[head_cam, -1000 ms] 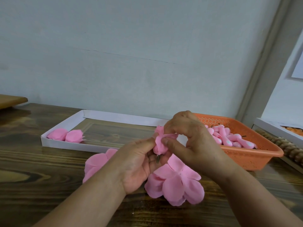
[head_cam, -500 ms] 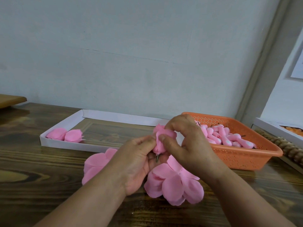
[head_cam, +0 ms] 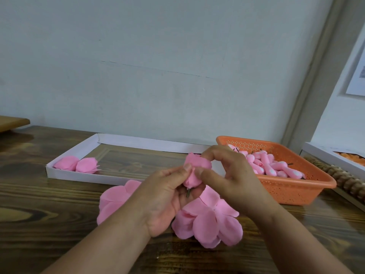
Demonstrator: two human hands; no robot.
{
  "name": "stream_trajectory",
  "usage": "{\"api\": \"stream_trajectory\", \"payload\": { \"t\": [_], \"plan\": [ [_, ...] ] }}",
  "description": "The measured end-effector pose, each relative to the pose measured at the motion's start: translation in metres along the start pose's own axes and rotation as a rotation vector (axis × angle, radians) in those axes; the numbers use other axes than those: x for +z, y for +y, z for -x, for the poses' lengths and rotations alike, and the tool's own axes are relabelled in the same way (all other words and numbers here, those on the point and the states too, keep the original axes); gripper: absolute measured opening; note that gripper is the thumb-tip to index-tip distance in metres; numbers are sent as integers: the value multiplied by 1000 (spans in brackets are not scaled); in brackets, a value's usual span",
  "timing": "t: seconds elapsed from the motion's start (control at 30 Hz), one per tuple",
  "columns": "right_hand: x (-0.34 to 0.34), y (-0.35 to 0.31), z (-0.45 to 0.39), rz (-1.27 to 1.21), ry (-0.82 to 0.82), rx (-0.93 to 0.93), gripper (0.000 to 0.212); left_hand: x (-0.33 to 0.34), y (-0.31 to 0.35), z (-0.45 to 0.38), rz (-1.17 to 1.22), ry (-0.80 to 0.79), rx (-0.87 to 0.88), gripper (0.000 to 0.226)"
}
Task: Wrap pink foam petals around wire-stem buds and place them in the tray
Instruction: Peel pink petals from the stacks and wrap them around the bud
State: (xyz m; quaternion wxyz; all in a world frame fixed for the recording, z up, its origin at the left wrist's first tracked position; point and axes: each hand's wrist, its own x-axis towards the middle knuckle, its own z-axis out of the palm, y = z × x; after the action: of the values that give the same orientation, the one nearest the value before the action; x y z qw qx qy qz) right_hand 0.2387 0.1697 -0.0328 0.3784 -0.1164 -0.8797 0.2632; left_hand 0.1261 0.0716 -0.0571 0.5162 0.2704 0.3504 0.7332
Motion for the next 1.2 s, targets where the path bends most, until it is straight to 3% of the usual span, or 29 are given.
{"api": "stream_trajectory", "payload": {
  "t": [0.1, 0.17, 0.47, 0.6, 0.7, 0.9, 1.03, 1.2],
  "plan": [
    [-7, 7, 5, -358, 151, 7, 15, 2, 4, 1, 138, 26, -63, 29],
    [-12, 11, 9, -463, 253, 7, 21, 2, 6, 1, 203, 23, -103, 32],
    [-9, -7, 16, 13, 57, -166, 31, -3, 7, 1, 229, -113, -170, 39],
    [-9, -10, 16, 29, 21, -125, 29, -4, 6, 2, 199, -160, -182, 40],
    [-9, -9, 17, -12, 50, -94, 25, -3, 6, 3, 179, -188, -152, 38],
    [-7, -10, 20, 54, 170, -150, 38, -2, 9, 6, 125, -225, -68, 28],
    [-8, -12, 18, 67, 218, -196, 39, -3, 10, 8, 165, -316, -49, 52],
    [-9, -19, 17, 168, 257, -365, 40, -2, 12, 9, 158, -349, -46, 51]
  ]
}}
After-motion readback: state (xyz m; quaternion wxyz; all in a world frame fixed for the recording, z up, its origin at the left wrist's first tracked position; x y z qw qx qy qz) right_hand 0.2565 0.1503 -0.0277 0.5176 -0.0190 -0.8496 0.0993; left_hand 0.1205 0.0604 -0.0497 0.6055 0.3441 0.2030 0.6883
